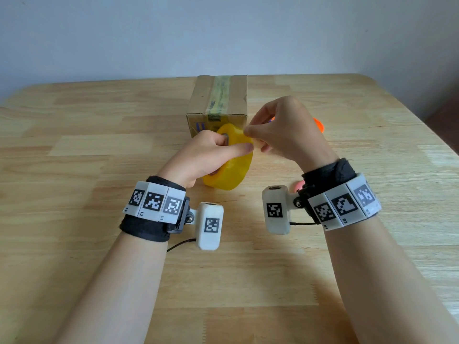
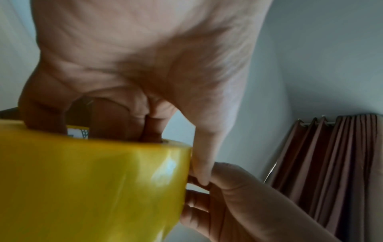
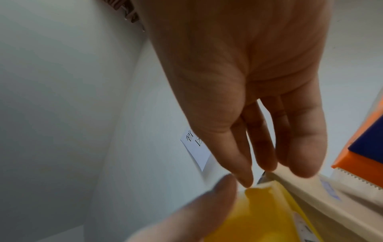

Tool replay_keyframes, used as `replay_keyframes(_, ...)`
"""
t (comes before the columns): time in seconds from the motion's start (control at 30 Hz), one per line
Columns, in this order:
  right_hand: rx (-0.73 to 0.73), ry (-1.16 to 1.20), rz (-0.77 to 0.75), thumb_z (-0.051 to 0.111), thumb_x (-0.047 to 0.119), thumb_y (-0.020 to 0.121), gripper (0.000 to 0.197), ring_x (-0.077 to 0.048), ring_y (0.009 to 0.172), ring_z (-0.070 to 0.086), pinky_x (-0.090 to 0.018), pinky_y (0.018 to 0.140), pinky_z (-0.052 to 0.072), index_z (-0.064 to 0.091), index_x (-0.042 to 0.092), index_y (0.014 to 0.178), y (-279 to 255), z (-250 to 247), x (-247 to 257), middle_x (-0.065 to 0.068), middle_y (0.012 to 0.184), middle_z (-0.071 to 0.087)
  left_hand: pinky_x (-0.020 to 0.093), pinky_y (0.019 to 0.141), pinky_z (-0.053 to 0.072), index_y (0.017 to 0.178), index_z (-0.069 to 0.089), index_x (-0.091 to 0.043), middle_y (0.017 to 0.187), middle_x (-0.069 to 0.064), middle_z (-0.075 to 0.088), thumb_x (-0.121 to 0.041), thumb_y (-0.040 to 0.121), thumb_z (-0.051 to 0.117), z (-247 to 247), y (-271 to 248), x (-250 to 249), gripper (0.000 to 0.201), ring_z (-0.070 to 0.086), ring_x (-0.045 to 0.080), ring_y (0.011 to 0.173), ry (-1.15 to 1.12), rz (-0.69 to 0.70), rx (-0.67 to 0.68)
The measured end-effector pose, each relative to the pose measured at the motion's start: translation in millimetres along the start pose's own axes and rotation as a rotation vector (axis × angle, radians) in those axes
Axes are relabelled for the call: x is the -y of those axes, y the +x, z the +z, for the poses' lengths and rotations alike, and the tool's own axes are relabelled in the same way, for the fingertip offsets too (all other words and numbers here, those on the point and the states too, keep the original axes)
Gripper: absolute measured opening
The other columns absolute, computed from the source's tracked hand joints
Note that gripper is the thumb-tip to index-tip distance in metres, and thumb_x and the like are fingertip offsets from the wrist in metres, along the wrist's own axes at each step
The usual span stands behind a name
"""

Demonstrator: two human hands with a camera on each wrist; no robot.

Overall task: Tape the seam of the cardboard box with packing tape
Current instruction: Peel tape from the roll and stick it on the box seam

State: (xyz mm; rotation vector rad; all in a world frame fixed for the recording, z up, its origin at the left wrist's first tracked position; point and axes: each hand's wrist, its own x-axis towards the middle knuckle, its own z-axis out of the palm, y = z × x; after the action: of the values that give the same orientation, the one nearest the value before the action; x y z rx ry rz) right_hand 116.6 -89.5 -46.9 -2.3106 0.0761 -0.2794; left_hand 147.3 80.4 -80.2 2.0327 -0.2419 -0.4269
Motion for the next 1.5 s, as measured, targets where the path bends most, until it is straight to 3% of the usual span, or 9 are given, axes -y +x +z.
replay_keyframes(0.1,-0.072,-0.019,-0.046,0.075,0.015,0.079,0.005,-0.017,0.054,0.073,-0.025,0.048,0.055,0.075,0.013,0.075,1,-1,2,-0.004,0.061,0.073,0.054,0.094,0.054,0.107,0.068,0.01,0.096,0.027,0.072,-0.064,0.07,0.073,3,-4,-6,0.083,0.071,0.038,0.09,-0.051,0.011,0.02)
replay_keyframes(0.2,-0.103,-0.067,-0.109,0.072,0.012,0.073,0.003,-0.019,0.063,0.072,-0.031,0.056,0.056,0.075,0.012,0.073,1,-2,3,0.0,0.062,0.071,0.056,0.099,0.053,0.104,0.077,-0.002,0.105,0.022,0.076,-0.056,0.077,0.072,6,-5,-8,0.06,0.072,0.037,0.1,-0.075,0.022,0.037)
replay_keyframes(0.3,-0.111,-0.144,-0.155,0.072,0.012,0.072,0.005,-0.016,0.065,0.069,-0.021,0.052,0.047,0.077,0.012,0.073,2,-2,4,0.0,0.064,0.07,0.059,0.097,0.053,0.108,0.073,0.002,0.109,0.028,0.072,-0.063,0.07,0.073,9,-6,-8,0.075,0.071,0.042,0.101,-0.077,0.025,0.029)
replay_keyframes(0.5,-0.139,-0.122,-0.236,0.073,0.013,0.069,0.004,-0.015,0.067,0.069,-0.028,0.059,0.053,0.077,0.012,0.071,-1,-5,9,0.0,0.067,0.073,0.06,0.093,0.052,0.113,0.067,0.009,0.114,0.035,0.065,-0.066,0.067,0.069,12,-5,-11,0.088,0.067,0.047,0.101,-0.068,0.026,-0.014)
replay_keyframes(0.63,-0.127,-0.066,-0.292,0.072,0.012,0.068,0.004,-0.012,0.068,0.07,-0.033,0.065,0.057,0.075,0.011,0.069,-3,-5,13,0.002,0.066,0.073,0.035,0.073,0.061,0.111,0.075,-0.001,0.109,0.023,0.074,-0.046,0.09,0.07,10,-1,-8,0.05,0.074,0.025,0.077,-0.096,-0.001,-0.031)
replay_keyframes(0.77,-0.153,0.035,-0.345,0.073,0.01,0.071,0.003,-0.009,0.067,0.069,-0.031,0.065,0.057,0.074,0.009,0.069,-5,-4,13,0.004,0.067,0.074,0.017,0.05,0.053,0.103,0.076,-0.009,0.085,0.005,0.077,-0.04,0.095,0.067,7,0,-7,0.034,0.07,0.003,0.056,-0.145,-0.031,-0.034)
replay_keyframes(1.0,-0.175,0.063,-0.381,0.074,0.01,0.081,0.005,-0.006,0.076,0.07,-0.022,0.065,0.057,0.076,0.008,0.076,-1,-5,7,0.009,0.07,0.071,0.051,0.091,0.059,0.108,0.076,-0.008,0.101,0.016,0.079,-0.051,0.088,0.069,6,-1,-7,0.048,0.076,0.036,0.097,-0.256,-0.061,-0.017)
replay_keyframes(1.27,-0.148,0.091,-0.29,0.079,0.022,0.087,0.011,-0.01,0.072,0.072,-0.032,0.07,0.059,0.077,0.012,0.086,3,-9,2,0.011,0.077,0.074,0.037,0.075,0.056,0.097,0.072,-0.016,0.075,0.001,0.079,-0.045,0.098,0.061,11,-2,-8,0.031,0.077,0.016,0.069,-0.329,-0.062,0.066)
replay_keyframes(1.5,-0.112,0.136,-0.228,0.078,0.018,0.088,0.009,-0.011,0.063,0.074,-0.039,0.069,0.061,0.074,0.011,0.088,2,-11,2,0.004,0.07,0.074,0.033,0.067,0.063,0.118,0.058,-0.021,0.112,0.002,0.066,-0.047,0.083,0.079,6,-4,-9,0.049,0.07,0.018,0.096,-0.184,-0.021,-0.064)
